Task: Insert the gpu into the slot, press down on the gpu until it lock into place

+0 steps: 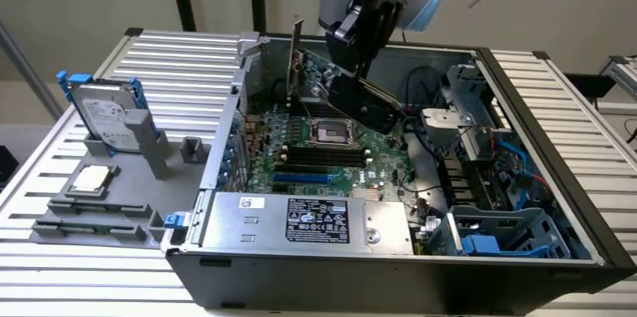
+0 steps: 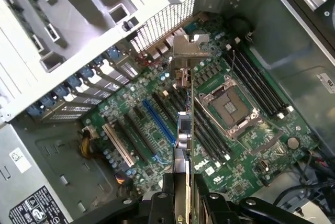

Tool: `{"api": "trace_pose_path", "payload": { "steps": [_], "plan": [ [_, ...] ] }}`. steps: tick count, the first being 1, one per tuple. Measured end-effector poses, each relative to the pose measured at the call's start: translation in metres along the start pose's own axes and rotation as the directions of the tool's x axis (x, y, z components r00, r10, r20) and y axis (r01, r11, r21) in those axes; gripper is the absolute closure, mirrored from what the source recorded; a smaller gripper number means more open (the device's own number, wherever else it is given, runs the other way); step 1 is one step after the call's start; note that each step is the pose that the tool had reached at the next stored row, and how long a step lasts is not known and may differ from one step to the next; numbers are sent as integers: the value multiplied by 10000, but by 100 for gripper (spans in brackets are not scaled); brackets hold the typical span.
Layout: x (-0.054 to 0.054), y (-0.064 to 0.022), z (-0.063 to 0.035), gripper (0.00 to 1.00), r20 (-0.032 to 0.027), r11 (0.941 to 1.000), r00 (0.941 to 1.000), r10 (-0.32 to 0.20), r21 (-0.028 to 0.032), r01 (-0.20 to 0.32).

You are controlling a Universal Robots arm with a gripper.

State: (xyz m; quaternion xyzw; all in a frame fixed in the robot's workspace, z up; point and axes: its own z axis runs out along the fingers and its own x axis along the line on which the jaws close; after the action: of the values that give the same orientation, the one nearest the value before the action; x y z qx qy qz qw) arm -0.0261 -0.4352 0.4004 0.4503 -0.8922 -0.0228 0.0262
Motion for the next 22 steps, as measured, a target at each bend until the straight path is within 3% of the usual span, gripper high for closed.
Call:
{"api": "trace_pose_path", "payload": {
  "steps": [5, 11, 16, 22],
  "plan": [
    [-1, -2, 38, 74, -10, 9958, 9958, -913, 77, 914],
    [-2, -5, 83, 74, -24, 9802, 9803, -1974, 156, 1975],
    [-3, -8, 122, 74, -41, 9582, 9584, -2854, 211, 2854],
    [-4, -11, 170, 74, -53, 9226, 9230, -3848, 271, 3848]
  ]
}}
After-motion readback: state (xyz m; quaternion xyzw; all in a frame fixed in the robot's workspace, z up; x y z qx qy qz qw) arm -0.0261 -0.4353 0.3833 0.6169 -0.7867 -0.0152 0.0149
